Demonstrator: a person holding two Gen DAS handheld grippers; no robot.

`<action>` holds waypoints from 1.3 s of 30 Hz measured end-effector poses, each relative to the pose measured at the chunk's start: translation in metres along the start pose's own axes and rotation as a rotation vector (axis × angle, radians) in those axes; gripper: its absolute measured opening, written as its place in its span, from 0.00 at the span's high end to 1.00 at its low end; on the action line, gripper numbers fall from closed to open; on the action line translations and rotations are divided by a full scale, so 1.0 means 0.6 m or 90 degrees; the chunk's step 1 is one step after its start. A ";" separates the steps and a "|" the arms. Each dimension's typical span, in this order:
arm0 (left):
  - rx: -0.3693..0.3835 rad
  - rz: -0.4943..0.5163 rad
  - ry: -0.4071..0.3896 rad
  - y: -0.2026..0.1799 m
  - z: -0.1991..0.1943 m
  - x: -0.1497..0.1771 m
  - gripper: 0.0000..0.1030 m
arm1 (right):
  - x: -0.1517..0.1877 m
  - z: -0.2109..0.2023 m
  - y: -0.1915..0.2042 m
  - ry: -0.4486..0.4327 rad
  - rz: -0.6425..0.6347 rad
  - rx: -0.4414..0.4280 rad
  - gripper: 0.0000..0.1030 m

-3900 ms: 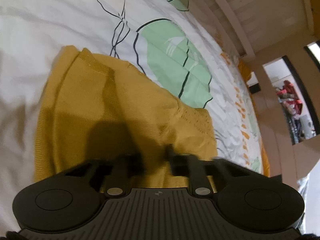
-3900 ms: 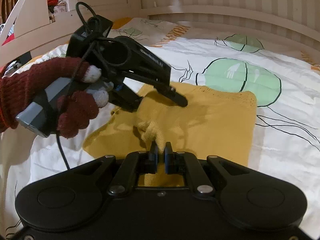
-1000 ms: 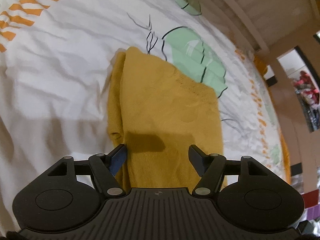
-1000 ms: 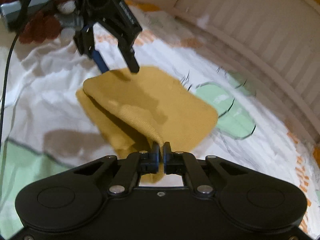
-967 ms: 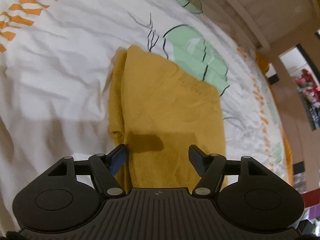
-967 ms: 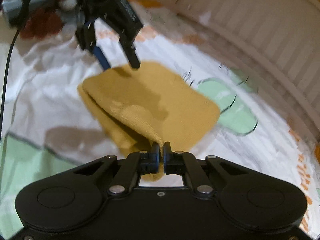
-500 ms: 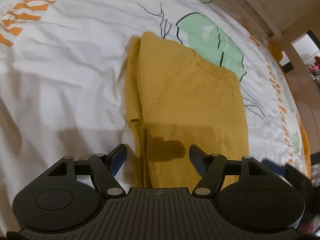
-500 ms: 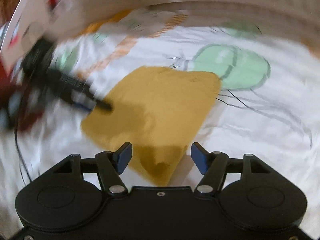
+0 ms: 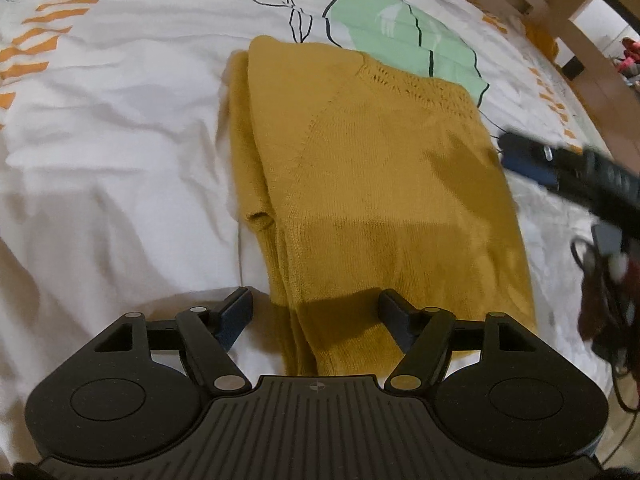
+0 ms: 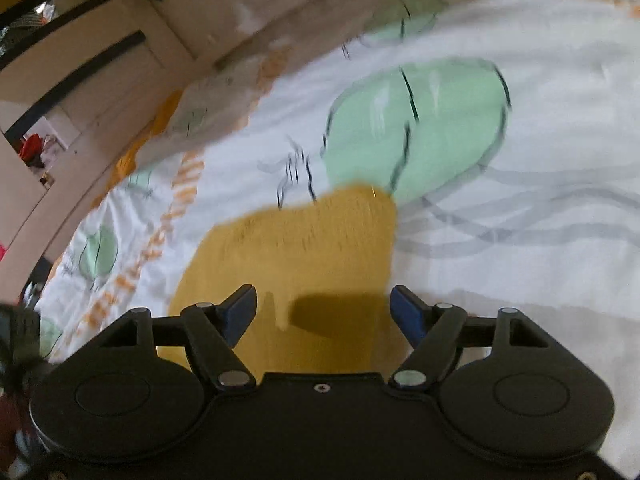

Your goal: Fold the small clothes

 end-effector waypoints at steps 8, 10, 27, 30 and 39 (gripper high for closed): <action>0.036 -0.036 -0.007 0.009 0.001 -0.001 0.22 | -0.025 0.114 -0.006 0.056 -0.041 0.100 0.17; 0.055 -0.056 -0.012 0.012 0.001 -0.002 0.17 | -0.024 0.113 -0.013 0.036 -0.021 0.081 0.16; 0.027 -0.055 -0.055 -0.022 0.014 -0.009 0.06 | -0.001 0.074 -0.034 0.054 0.068 -0.078 0.13; 0.012 -0.039 -0.057 -0.029 0.018 -0.009 0.06 | -0.003 0.079 -0.029 0.056 0.065 -0.083 0.07; 0.007 -0.022 -0.060 -0.037 0.021 -0.011 0.12 | 0.000 0.092 -0.015 0.058 0.049 -0.086 0.03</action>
Point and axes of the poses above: each gripper's, at about its wrist camera, not at the fingertips, and z roughly the way its jaws point, y to its left, x to its underside, the point moved 5 cm from there along z, roughly the way its jaws point, and after that the axes turned 4 degrees about y, right-handed, at the moved point
